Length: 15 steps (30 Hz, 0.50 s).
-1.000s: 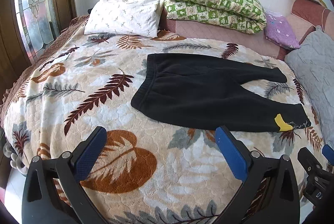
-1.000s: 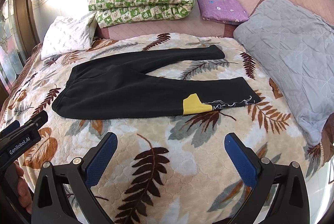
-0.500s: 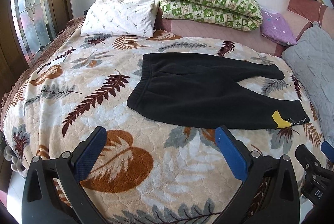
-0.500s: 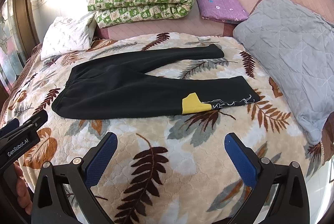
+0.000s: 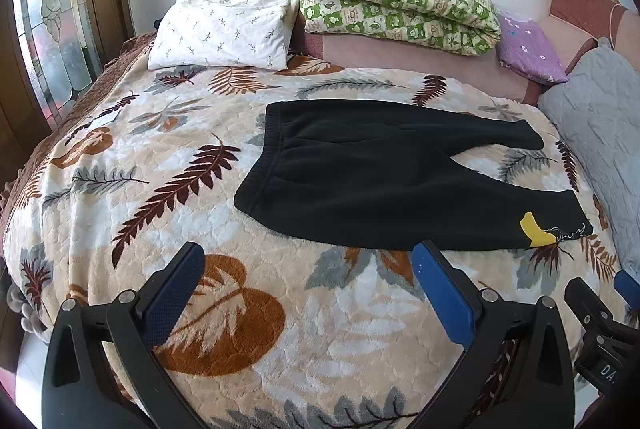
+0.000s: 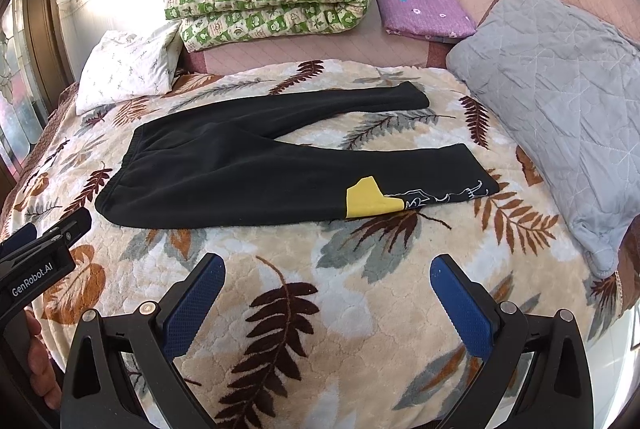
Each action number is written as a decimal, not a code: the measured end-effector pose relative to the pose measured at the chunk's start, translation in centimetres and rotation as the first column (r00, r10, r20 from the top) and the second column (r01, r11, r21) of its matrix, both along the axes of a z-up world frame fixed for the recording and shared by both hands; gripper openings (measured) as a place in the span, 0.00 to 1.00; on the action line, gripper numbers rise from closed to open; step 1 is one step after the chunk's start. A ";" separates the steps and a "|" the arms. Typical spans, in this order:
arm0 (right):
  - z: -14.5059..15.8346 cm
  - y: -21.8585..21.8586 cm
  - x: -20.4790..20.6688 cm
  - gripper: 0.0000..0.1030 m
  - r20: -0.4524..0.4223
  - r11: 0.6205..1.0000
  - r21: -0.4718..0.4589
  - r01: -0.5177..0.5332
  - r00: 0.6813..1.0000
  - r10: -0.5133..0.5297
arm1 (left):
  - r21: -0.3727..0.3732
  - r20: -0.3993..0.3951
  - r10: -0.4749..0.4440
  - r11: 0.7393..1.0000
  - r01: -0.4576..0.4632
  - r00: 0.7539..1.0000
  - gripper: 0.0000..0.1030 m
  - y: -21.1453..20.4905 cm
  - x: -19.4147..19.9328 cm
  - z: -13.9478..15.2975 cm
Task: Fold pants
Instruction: 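Move both grippers toward the waistband of the black pants, then grasp the waistband edge with the left gripper while the right gripper grasps the waistband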
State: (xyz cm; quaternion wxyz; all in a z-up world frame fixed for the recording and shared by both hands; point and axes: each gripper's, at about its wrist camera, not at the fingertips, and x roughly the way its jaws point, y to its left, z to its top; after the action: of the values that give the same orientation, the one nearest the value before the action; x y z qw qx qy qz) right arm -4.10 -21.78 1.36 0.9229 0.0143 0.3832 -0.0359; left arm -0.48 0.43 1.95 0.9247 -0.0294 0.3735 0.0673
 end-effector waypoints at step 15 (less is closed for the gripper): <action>0.4 -1.6 3.2 1.00 -0.022 1.000 0.030 0.002 1.000 -0.001 | 0.005 -0.040 -0.011 1.000 0.012 0.999 1.00 -1.1 3.8 -0.1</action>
State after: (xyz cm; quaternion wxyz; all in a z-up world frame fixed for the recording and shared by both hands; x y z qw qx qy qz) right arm -0.92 -23.37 1.72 0.9183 0.0279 0.3936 -0.0309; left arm 3.32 -0.63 1.82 0.9175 -0.0234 0.3918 0.0637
